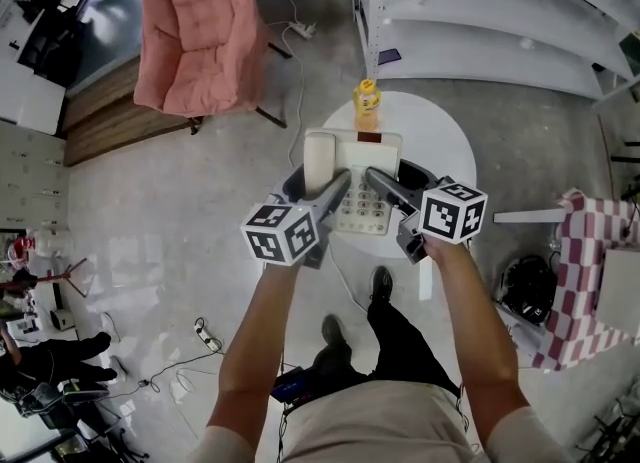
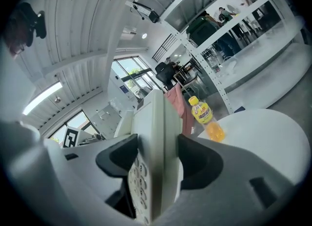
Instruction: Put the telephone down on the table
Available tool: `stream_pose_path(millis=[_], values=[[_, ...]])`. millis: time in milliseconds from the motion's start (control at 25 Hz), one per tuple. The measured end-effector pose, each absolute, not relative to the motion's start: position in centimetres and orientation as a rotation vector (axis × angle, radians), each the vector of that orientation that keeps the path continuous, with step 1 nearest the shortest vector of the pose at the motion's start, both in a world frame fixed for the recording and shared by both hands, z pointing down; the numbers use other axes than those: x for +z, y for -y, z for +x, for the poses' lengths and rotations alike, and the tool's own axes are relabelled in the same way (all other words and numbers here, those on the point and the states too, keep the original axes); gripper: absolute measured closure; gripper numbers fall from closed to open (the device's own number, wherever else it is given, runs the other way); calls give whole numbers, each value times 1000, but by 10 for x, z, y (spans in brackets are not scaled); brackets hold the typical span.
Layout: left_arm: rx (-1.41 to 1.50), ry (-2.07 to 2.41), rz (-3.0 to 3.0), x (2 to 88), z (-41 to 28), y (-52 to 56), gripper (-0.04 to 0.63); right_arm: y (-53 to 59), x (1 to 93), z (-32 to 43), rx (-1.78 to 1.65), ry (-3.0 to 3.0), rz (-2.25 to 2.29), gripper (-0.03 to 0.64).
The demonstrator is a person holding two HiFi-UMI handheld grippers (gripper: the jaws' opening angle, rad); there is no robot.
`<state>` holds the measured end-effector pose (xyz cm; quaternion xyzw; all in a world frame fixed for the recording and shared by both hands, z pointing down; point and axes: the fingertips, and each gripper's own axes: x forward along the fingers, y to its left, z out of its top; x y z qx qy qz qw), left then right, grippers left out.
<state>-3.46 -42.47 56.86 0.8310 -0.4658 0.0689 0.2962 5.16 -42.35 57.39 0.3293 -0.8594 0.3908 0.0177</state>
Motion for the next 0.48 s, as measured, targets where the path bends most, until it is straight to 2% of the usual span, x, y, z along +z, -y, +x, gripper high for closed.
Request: stream_pose_path(millis=[480], values=[[226,1240,2145,626,-30,435,258,435,631,56,1299,2615,986,368]])
